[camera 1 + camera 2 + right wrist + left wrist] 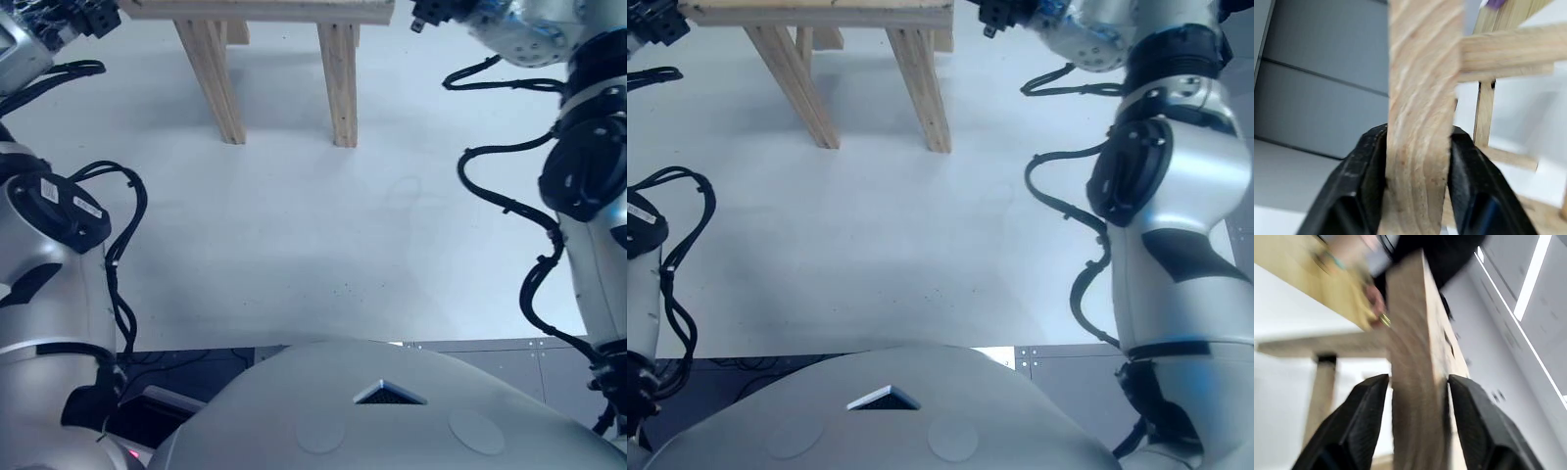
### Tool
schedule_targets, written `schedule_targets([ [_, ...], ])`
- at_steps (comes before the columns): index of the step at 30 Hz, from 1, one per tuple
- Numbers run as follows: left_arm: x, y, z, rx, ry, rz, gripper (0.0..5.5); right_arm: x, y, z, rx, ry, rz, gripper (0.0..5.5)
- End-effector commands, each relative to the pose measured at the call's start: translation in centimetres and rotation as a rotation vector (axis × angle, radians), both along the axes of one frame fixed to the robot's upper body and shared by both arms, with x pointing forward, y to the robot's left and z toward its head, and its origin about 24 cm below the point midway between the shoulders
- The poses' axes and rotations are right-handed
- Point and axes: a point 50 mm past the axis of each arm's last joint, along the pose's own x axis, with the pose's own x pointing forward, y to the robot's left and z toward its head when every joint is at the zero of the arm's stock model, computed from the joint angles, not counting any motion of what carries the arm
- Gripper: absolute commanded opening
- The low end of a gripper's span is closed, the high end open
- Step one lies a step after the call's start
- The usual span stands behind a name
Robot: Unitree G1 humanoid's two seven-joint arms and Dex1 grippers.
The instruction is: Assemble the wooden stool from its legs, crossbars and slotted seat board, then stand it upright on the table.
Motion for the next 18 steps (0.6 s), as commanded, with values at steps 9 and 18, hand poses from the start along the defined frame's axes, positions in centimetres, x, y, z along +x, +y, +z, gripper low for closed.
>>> schedule_targets([
  [9,-0.7,3.7,-0.2,-0.184,-0.31,0.376,3.48,0.4,-2.2,-3.9,0.014,0.061,-0.218,3.47],
  [18,-5.5,3.8,-6.4,0.285,-0.38,0.735,2.58,-2.6,-5.0,-2.2,-0.062,-0.42,-0.479,2.68],
])
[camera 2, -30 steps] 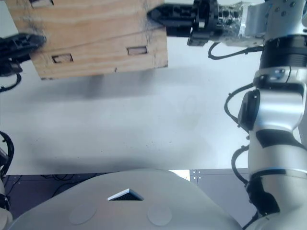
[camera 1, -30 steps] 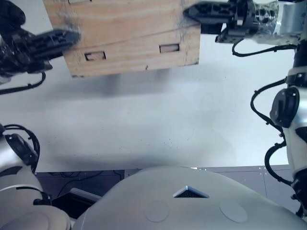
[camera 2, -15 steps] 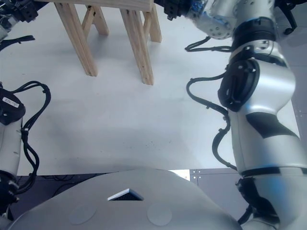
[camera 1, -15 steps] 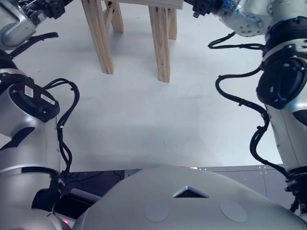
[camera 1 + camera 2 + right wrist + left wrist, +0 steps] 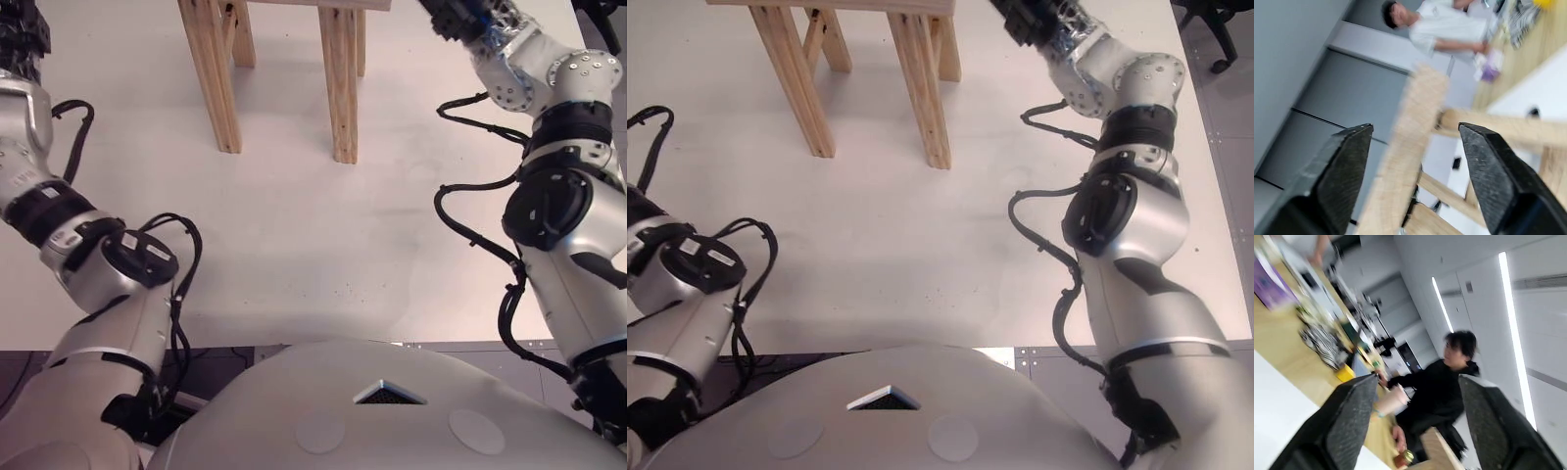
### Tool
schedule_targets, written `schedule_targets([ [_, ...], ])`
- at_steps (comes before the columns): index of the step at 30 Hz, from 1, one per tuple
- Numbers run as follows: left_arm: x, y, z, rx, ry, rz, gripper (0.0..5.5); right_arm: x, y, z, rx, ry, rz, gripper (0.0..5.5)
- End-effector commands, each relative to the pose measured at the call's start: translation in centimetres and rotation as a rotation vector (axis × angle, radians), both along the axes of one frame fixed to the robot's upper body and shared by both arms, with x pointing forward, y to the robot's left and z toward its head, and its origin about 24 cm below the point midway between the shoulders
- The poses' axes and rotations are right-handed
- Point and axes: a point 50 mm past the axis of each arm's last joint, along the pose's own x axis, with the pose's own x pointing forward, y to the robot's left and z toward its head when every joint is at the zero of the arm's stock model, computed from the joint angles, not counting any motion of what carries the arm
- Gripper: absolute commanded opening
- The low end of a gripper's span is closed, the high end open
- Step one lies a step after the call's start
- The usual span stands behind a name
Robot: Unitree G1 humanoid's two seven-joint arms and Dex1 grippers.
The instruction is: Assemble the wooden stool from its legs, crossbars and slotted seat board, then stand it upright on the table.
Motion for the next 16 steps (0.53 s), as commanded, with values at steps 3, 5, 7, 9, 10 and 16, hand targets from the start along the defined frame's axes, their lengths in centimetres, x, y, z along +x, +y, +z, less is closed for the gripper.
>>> schedule_targets([
  [3,-3.2,-3.6,-5.3,0.519,0.214,0.112,2.12,-4.2,0.0,-2.3,-0.857,-0.285,-0.549,2.18],
  [5,-4.2,-4.5,-6.6,0.68,0.248,0.092,1.85,-6.0,-0.2,-4.7,-0.959,-0.192,-0.714,1.87],
  [7,-4.9,-5.0,-7.2,0.765,0.26,0.09,1.55,-8.0,0.0,-6.6,-1.02,-0.124,-0.82,1.54],
  [9,-5.5,-5.6,-7.4,0.8,0.257,0.096,1.19,-9.6,1.0,-7.1,-1.064,-0.138,-0.874,1.14],
  [10,-5.8,-6.1,-7.6,0.821,0.253,0.087,1.0,-10.1,1.6,-7.2,-1.075,-0.142,-0.886,0.94],
  [16,-6.6,-7.3,-8.0,0.877,0.259,0.01,0.04,-12.3,3.8,-8.5,-1.122,-0.124,-0.906,0.0],
])
